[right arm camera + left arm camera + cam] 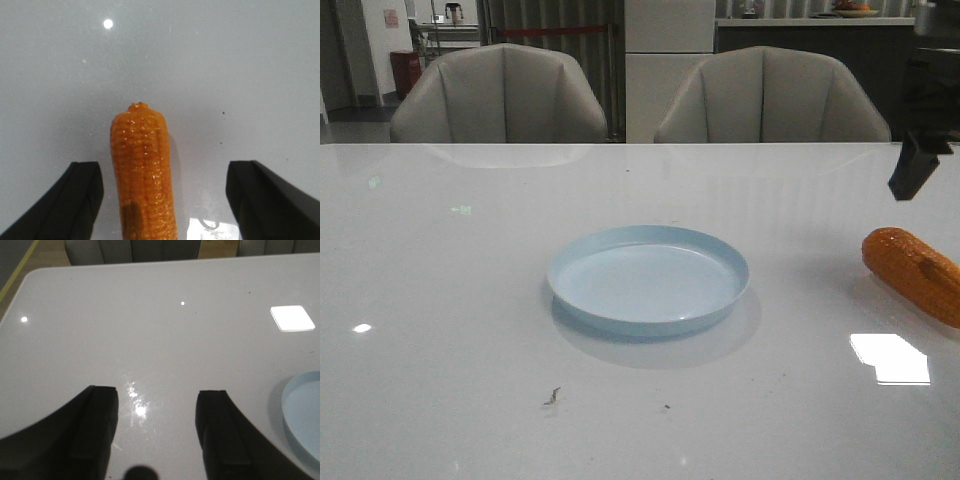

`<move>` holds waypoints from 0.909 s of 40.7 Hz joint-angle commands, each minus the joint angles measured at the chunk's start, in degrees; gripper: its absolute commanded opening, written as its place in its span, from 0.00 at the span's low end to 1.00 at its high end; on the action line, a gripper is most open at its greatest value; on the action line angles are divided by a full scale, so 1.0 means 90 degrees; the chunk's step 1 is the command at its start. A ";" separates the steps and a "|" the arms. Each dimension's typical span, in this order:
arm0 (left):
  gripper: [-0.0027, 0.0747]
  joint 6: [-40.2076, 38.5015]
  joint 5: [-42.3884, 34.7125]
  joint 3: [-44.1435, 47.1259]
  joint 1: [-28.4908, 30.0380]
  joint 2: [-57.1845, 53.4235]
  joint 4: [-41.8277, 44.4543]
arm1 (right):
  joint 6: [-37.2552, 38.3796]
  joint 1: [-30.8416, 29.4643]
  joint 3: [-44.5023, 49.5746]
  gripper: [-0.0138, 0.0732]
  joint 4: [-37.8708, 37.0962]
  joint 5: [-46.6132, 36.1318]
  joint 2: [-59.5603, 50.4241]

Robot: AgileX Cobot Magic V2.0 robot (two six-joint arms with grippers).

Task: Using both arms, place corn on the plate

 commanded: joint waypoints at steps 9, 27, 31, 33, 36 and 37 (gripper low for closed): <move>0.58 0.0006 -0.0607 -0.0177 0.0019 -0.0215 -0.0015 | -0.0031 -0.0017 -0.0215 0.87 -0.0036 -0.0259 0.0413; 0.58 0.0006 -0.0619 -0.0177 0.0019 -0.0203 -0.0015 | -0.0031 -0.0012 -0.0215 0.84 -0.0036 -0.0158 0.0778; 0.58 0.0006 -0.0619 -0.0177 0.0019 -0.0203 -0.0015 | -0.0031 -0.0012 -0.0215 0.71 -0.0036 -0.0143 0.0778; 0.58 0.0006 -0.0619 -0.0177 0.0019 -0.0203 -0.0015 | -0.0031 -0.0012 -0.0215 0.63 -0.0036 -0.0143 0.0778; 0.58 0.0006 -0.0619 -0.0177 0.0019 -0.0203 -0.0015 | -0.0031 -0.0012 -0.0215 0.52 -0.0036 -0.0143 0.0778; 0.58 0.0006 -0.0619 -0.0177 0.0019 -0.0203 -0.0015 | -0.0031 -0.0012 -0.0220 0.50 -0.0036 -0.0143 0.0778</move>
